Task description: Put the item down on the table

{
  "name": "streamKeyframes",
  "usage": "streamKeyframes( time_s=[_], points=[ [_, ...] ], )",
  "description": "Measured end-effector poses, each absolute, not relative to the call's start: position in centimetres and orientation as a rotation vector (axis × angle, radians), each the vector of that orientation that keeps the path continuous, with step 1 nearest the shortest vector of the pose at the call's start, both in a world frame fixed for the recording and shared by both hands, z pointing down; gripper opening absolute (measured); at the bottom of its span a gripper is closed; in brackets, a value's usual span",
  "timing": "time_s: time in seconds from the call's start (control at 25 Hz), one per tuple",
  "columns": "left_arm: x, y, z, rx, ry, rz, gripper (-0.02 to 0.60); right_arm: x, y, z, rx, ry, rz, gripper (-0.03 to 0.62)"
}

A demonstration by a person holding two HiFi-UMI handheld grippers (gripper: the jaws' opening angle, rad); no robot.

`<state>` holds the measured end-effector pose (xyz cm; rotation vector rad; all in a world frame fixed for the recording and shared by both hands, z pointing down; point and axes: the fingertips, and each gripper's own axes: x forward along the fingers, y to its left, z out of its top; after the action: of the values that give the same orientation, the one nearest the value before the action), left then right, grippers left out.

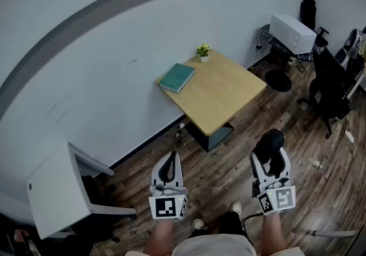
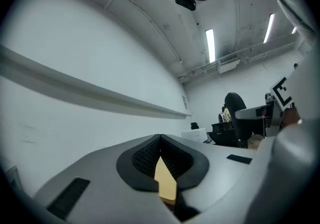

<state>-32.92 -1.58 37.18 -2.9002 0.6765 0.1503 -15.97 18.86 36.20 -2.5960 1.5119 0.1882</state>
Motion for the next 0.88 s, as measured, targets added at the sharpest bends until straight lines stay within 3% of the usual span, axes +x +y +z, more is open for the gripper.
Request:
streamKeyframes(
  time_s=[0.44,0.88],
  points=[
    [-38.1,-2.6,36.3,-2.911,0.654,0.198,0.008,-21.7,17.6,35.7,-2.631,1.512,0.230,0.331],
    [-33.1,-0.7,35.9,-2.927,0.583,0.196,0.008,-17.8,20.8,35.0,-2.669,1.447,0.253,0.333]
  ],
)
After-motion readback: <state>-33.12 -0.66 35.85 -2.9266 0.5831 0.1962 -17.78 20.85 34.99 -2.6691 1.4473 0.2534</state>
